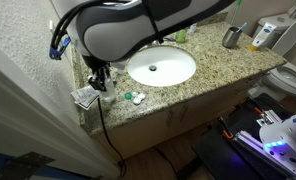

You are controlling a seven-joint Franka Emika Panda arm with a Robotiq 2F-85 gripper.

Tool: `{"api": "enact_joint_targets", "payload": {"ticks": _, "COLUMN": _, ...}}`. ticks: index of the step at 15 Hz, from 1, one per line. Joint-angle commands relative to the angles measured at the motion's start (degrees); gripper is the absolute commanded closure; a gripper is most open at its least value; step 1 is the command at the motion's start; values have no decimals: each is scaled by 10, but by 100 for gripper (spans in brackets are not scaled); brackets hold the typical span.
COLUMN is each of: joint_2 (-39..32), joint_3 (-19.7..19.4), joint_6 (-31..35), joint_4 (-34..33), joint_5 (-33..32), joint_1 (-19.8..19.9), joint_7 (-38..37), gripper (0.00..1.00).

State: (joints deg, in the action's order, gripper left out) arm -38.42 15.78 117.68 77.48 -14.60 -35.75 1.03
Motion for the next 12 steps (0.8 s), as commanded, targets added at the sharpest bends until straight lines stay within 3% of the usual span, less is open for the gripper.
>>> {"api": "enact_joint_targets", "payload": {"ticks": 1, "joint_2": -2, "joint_3": -7, "joint_6": -2, "joint_4": -5, "joint_5": 5, "joint_1": -6, "joint_7": 3, "gripper": 38}}
{"api": "enact_joint_targets", "payload": {"ticks": 2, "joint_2": -2, "joint_3": -7, "joint_6": -2, "joint_4": -5, "joint_5": 5, "joint_1": -6, "joint_7": 3, "gripper": 63}}
{"api": "enact_joint_targets", "payload": {"ticks": 10, "joint_2": -2, "joint_3": -8, "joint_6": -10, "joint_4": -6, "joint_5": 15, "joint_1": -6, "joint_7": -18, "gripper": 63}}
{"api": "enact_joint_targets", "payload": {"ticks": 12, "joint_2": -2, "joint_3": 1, "joint_6": 20, "joint_4": 2, "joint_5": 9, "joint_1": 1, "joint_7": -13, "gripper": 63}}
